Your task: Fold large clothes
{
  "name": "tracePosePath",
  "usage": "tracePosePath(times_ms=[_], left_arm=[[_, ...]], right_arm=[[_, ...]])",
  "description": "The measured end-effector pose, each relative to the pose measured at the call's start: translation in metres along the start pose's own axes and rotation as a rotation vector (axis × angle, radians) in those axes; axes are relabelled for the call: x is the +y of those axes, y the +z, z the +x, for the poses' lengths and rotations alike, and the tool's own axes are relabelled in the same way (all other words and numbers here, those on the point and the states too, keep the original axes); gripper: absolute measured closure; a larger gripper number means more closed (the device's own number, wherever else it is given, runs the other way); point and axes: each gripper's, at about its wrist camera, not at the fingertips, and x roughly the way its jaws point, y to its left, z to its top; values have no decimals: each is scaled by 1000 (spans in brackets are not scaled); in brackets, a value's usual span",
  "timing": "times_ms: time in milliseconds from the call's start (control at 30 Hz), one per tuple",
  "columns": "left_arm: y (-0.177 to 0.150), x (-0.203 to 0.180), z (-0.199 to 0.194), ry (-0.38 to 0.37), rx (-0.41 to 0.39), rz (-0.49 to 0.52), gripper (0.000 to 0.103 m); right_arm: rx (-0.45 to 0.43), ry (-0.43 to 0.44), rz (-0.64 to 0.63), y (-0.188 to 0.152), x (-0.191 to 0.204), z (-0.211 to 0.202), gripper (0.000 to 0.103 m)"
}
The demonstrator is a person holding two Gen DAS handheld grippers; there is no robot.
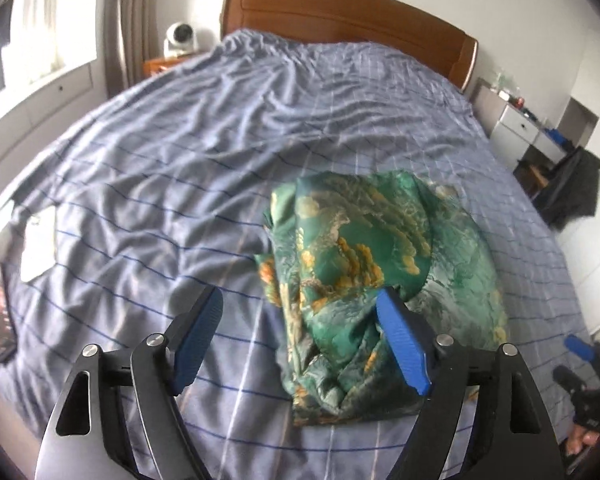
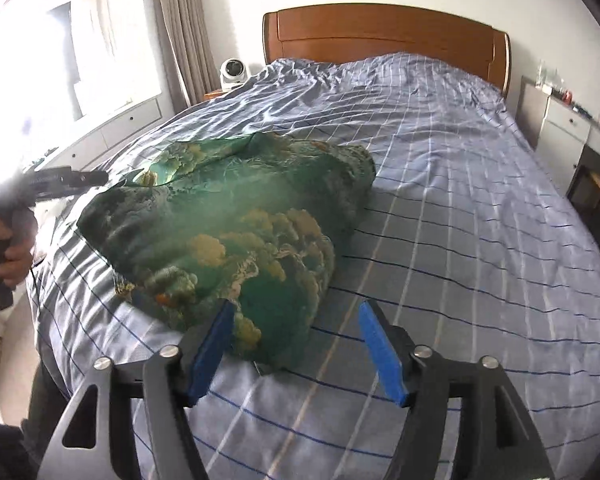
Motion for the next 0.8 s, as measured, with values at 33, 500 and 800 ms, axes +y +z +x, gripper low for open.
tracePosePath(times_ms=[33,500,800], left_arm=[[1,-1,-4,13,-8,6,22],[-25,-1,-26,65,4,37,1],[13,69,-3,-316,71,-318,1]], right_arm=[[-1,-4,-2,-1,-1,-2,28],[28,-106,3,-17,-7,-16,28],[-49,32,23,-17,-31,-18,18]])
